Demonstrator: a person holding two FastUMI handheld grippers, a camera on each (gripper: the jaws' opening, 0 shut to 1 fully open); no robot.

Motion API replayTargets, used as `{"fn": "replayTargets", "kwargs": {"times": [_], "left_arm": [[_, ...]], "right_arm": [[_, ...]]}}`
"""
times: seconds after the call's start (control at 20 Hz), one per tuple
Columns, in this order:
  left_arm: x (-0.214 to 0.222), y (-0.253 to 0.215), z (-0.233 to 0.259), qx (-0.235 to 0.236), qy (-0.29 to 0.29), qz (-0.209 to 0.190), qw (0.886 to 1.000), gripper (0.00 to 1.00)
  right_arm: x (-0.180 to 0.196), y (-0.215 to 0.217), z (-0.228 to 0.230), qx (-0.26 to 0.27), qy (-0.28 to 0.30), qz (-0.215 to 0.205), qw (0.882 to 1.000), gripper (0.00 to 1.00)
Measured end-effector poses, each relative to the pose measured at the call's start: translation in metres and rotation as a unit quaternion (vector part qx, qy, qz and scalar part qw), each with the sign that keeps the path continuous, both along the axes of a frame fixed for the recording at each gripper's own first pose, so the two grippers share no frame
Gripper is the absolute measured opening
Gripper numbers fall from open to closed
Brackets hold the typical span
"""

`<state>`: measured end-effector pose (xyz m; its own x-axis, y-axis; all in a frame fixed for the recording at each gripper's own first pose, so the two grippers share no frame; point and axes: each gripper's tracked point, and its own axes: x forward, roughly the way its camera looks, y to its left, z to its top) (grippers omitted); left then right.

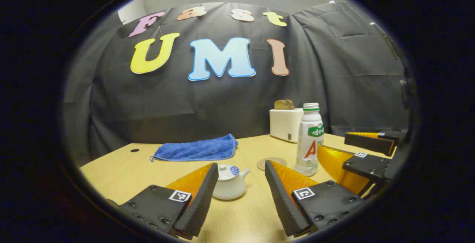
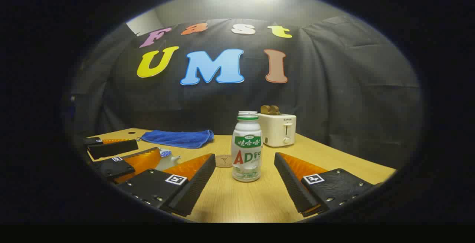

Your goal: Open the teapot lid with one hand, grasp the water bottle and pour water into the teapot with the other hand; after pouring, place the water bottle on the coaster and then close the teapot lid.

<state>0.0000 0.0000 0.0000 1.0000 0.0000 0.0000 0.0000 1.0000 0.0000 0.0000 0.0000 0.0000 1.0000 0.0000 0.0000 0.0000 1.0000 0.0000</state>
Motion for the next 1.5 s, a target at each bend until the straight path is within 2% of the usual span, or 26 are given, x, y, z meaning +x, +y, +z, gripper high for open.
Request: {"fn": "replayTargets", "kwargs": {"times": [0.15,0.2,0.25,0.4,0.45,0.5,0.55,0.75,0.8,0.9,0.95,1.0,1.05,1.15,1.25,1.4,1.5], "left_arm": [[0.014,0.013,0.005,-0.005,0.000,0.017,1.000,0.84],[0.020,0.019,0.007,-0.008,0.002,0.024,1.000,0.90],[0.026,0.025,0.007,-0.012,0.003,0.031,0.999,0.82],[0.045,0.038,0.001,-0.017,0.023,0.047,0.998,0.81],[0.051,0.038,-0.004,-0.019,0.030,0.047,0.998,0.87],[0.057,0.039,-0.006,-0.020,0.037,0.047,0.998,0.86],[0.061,0.040,-0.010,-0.019,0.041,0.048,0.998,0.80],[0.074,0.034,-0.030,-0.009,0.067,0.040,0.997,0.80],[0.076,0.032,-0.033,-0.012,0.070,0.041,0.997,0.70],[0.078,0.030,-0.039,-0.020,0.078,0.040,0.996,0.79],[0.079,0.030,-0.039,-0.019,0.076,0.041,0.996,0.72],[0.080,0.029,-0.039,-0.017,0.075,0.041,0.996,0.71],[0.080,0.027,-0.041,-0.011,0.077,0.041,0.996,0.64],[0.082,0.025,-0.038,0.002,0.076,0.040,0.996,0.63],[0.086,0.025,-0.037,0.016,0.072,0.043,0.996,0.50],[0.088,0.027,-0.036,0.024,0.073,0.046,0.996,0.24],[0.088,0.027,-0.035,0.020,0.074,0.040,0.996,0.23]], "right_arm": [[0.000,-0.005,0.019,0.001,-0.014,0.001,1.000,0.98],[0.000,-0.007,0.024,0.002,-0.016,0.002,1.000,0.98],[-0.001,-0.007,0.028,0.002,-0.019,0.002,1.000,0.98],[-0.001,-0.010,0.035,0.002,-0.024,0.002,1.000,0.98],[0.000,-0.010,0.035,0.001,-0.024,0.003,1.000,0.98],[0.000,-0.010,0.034,0.000,-0.024,0.003,1.000,0.98],[0.000,-0.010,0.034,-0.002,-0.024,0.004,1.000,0.98],[0.005,-0.015,0.026,0.000,-0.015,0.003,1.000,0.98],[0.006,-0.017,0.024,0.000,-0.013,0.002,1.000,0.98],[0.007,-0.020,0.021,-0.002,-0.009,-0.001,1.000,0.98],[0.009,-0.022,0.020,-0.003,-0.007,-0.002,1.000,0.98],[0.009,-0.024,0.017,-0.004,-0.006,-0.003,1.000,0.98],[0.010,-0.025,0.017,-0.003,-0.004,-0.004,1.000,0.98],[0.012,-0.026,0.014,-0.002,0.000,-0.005,1.000,0.98],[0.016,-0.026,0.011,-0.002,0.005,-0.005,1.000,0.98],[0.019,-0.025,0.005,0.000,0.013,0.000,1.000,0.98],[0.024,-0.024,0.000,0.003,0.020,0.007,1.000,0.98]]}}
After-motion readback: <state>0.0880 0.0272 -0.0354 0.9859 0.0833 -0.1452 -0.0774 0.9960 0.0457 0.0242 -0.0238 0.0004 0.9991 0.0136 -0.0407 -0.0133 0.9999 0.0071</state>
